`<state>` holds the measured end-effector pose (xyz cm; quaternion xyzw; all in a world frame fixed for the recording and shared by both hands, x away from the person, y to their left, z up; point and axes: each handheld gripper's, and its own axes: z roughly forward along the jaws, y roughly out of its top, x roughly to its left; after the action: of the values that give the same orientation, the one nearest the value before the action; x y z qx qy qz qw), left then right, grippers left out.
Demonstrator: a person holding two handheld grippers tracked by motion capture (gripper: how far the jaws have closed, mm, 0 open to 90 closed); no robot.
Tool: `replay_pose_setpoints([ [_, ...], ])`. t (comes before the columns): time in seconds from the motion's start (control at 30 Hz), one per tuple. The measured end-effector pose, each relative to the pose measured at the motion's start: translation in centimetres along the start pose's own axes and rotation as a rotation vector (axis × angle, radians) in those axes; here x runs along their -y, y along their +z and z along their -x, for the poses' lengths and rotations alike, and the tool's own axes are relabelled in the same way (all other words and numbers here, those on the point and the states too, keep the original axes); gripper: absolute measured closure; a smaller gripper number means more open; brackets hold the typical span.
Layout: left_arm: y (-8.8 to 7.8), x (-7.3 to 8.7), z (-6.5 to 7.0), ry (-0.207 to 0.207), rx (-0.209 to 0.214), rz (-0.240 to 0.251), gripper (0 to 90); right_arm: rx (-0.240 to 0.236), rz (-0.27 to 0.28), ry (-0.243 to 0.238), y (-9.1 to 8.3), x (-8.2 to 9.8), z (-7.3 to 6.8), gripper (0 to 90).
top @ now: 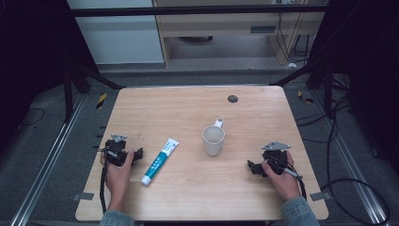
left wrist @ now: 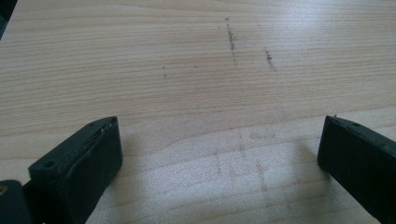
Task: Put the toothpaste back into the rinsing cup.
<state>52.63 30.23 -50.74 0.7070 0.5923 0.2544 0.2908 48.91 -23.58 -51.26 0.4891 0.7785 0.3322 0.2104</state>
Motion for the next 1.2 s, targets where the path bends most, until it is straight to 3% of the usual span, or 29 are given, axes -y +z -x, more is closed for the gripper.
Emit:
replay_pose_setpoints([
  [0.2,0.0,0.0,0.2,-0.008,-0.007,0.0,0.0,0.004,0.0,0.002,0.0,0.0,0.0,0.4],
  [0.33,-0.5,-0.2,0.6,0.024,0.002,-0.009,5.2,0.004,0.0,0.001,0.0,0.0,0.0,0.4],
  [0.5,-2.5,-0.7,1.1,0.045,-0.009,0.032,4.8,0.005,0.0,0.002,0.0,0.0,0.0,0.4],
  [0.7,-5.0,-1.5,1.7,0.094,-0.027,0.04,4.6,0.003,0.0,0.002,0.0,0.0,-0.1,0.4],
  [0.97,-8.8,-3.5,4.4,0.14,0.01,0.095,4.1,0.003,0.001,0.002,0.0,0.0,-0.1,0.4],
  [1.1,-9.8,-4.1,5.9,0.162,0.065,0.115,4.2,0.004,0.0,0.0,0.0,0.0,-0.1,0.4],
  [1.2,-9.9,-4.3,6.9,0.192,0.075,0.095,5.3,0.003,0.0,0.001,0.0,0.0,-0.1,0.4],
])
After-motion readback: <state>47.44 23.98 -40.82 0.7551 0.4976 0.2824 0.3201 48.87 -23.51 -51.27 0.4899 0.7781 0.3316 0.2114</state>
